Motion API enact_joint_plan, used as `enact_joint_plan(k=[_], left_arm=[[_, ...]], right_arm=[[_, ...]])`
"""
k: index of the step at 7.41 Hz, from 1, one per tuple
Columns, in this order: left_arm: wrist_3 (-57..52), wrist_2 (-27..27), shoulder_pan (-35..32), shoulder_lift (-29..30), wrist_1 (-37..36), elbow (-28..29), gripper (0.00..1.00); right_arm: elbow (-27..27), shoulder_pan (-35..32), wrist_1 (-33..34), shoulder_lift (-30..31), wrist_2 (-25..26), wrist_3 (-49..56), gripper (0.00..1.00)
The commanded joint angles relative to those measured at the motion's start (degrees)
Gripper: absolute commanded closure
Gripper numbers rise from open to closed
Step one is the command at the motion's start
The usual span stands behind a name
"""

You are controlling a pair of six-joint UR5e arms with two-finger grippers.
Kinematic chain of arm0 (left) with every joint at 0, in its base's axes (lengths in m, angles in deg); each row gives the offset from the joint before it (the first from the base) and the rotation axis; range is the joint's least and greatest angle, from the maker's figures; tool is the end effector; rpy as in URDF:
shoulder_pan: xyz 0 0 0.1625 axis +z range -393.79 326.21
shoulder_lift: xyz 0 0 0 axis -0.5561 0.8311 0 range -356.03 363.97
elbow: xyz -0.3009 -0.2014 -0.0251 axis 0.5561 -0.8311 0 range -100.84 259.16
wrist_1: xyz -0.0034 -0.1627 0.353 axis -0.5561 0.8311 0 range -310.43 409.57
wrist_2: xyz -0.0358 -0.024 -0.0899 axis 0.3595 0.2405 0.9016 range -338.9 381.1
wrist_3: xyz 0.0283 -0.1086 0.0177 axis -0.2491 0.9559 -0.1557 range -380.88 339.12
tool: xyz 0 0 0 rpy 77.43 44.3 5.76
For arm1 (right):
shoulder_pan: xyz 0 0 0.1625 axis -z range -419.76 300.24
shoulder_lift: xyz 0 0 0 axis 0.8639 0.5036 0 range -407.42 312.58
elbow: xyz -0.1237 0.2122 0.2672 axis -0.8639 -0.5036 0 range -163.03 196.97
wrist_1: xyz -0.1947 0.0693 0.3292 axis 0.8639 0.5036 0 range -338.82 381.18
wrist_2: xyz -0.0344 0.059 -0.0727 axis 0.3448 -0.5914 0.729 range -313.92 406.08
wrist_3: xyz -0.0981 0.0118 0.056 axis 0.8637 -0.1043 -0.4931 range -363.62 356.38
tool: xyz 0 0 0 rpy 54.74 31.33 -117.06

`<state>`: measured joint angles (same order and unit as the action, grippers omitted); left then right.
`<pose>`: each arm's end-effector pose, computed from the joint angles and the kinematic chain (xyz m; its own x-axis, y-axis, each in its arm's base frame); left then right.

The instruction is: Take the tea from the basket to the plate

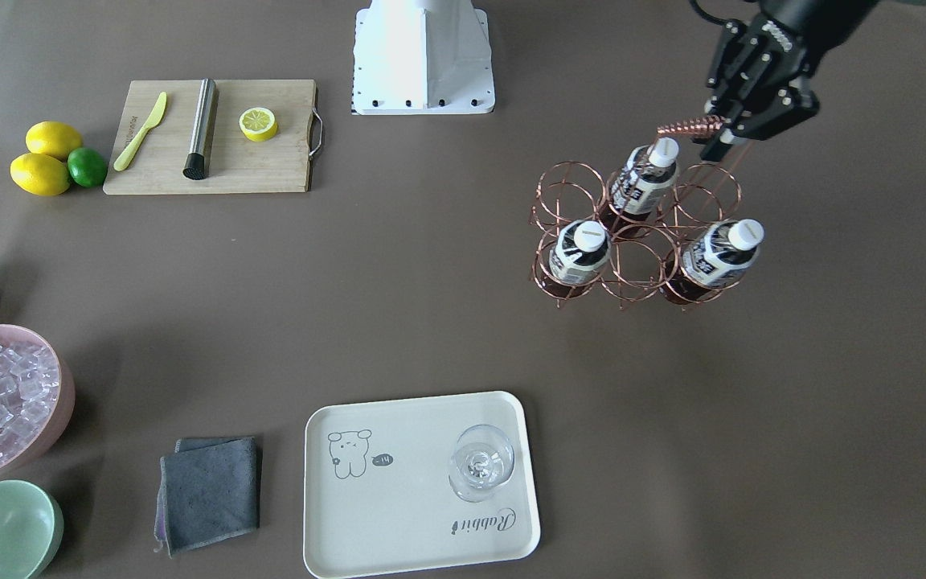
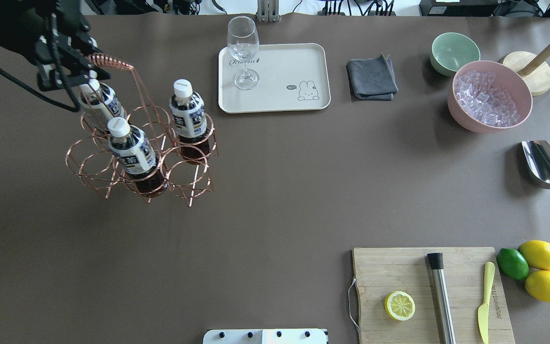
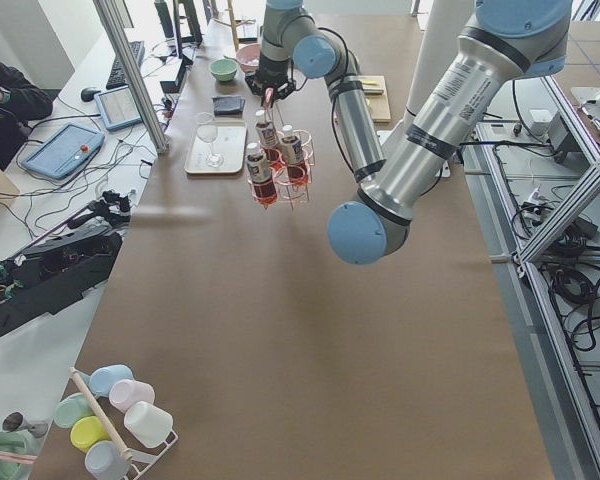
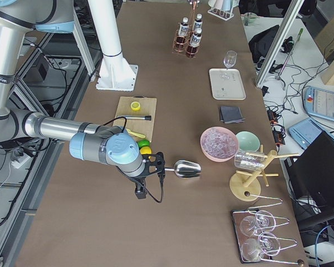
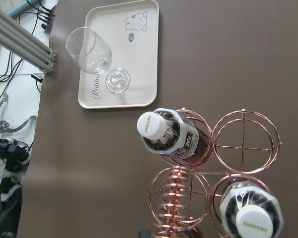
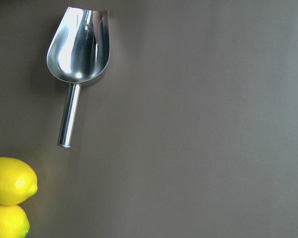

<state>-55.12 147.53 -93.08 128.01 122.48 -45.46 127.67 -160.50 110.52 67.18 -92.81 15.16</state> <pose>0.1831 -0.4375 0.1019 0.1968 0.9710 0.1357 -0.5180 -0.0145 0.8552 0.1044 -0.2943 0.5975 0.6641 -0.1603 0.7303 0.0293 0.9816 0.1888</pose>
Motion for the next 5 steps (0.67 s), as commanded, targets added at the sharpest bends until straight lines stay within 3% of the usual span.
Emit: enact_joint_plan(k=[1,3,5], left_arm=[[11.42,-12.07,19.08,14.34,-7.25,0.58,1.00],[17.16,-16.81,25.08,18.23,-7.26,3.67,1.00],[21.47,-17.27,28.26,19.73,-7.34,4.30,1.00]], right_arm=[[0.64,5.88,-0.13,-4.89,-2.87,-11.09,0.01],[1.00,9.57,-0.13,-8.31,-6.20,-17.95,0.01],[1.26,14.95,-0.13,-12.19,-6.04,-29.10,0.01]])
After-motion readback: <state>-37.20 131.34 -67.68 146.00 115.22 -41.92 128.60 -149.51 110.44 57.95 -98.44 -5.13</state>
